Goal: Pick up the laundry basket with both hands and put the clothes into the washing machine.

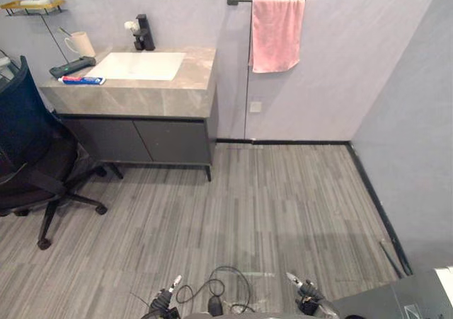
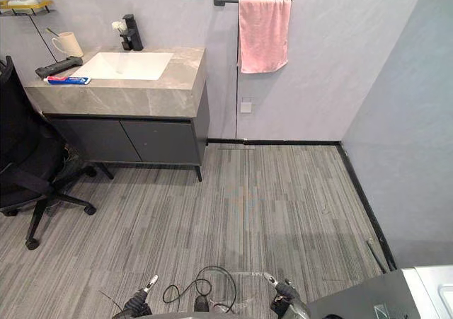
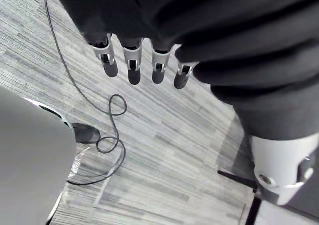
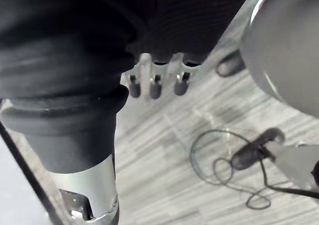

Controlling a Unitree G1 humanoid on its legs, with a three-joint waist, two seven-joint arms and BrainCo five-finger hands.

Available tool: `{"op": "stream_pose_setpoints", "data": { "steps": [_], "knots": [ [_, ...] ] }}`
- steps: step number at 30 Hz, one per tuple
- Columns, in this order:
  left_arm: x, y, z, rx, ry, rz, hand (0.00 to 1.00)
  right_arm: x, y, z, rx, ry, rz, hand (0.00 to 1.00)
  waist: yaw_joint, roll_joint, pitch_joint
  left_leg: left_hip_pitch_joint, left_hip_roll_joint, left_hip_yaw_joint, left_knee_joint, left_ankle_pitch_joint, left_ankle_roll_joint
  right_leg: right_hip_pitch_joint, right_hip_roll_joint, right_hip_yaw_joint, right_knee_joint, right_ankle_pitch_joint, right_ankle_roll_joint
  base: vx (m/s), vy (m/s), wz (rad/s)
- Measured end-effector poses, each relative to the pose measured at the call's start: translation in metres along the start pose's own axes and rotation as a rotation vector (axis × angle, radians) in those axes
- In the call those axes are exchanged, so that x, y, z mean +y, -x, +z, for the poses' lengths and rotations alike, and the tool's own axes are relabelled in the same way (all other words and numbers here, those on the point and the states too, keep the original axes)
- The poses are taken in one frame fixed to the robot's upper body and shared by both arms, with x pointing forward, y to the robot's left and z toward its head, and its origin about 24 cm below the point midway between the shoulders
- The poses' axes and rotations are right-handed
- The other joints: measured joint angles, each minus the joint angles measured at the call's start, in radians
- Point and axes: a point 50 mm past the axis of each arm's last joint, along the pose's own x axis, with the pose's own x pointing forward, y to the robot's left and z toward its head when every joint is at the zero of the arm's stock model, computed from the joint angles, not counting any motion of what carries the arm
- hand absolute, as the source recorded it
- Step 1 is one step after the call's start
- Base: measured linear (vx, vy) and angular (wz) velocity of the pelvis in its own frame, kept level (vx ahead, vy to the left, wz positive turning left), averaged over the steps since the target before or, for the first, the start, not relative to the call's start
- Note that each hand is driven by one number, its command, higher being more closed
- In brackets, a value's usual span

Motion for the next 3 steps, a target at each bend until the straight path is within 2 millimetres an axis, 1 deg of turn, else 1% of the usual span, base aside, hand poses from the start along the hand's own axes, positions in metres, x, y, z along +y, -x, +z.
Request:
{"op": "stream_pose_setpoints", "data": {
  "steps": [2, 3],
  "knots": [
    [0.001, 0.0, -0.001, 0.003, -0.023, -0.006, 0.0, -0.011, 0.001, -0.002, 0.016, 0.006, -0.026, 0.0, -0.007, -0.005, -0.003, -0.006, -0.001, -0.01, 0.0, 0.002, 0.0, 0.001, 0.001, -0.008, -0.002, -0.003, 0.004, -0.03, -0.023, 0.24],
    [0.001, 0.0, -0.001, 0.004, -0.034, -0.01, 0.0, -0.018, 0.003, -0.009, 0.036, 0.0, -0.044, 0.0, -0.015, -0.006, -0.005, -0.01, -0.002, -0.013, 0.0, 0.002, 0.0, 0.001, 0.0, -0.016, -0.004, -0.003, 0.005, 0.0, -0.008, 0.15]
  ]
}}
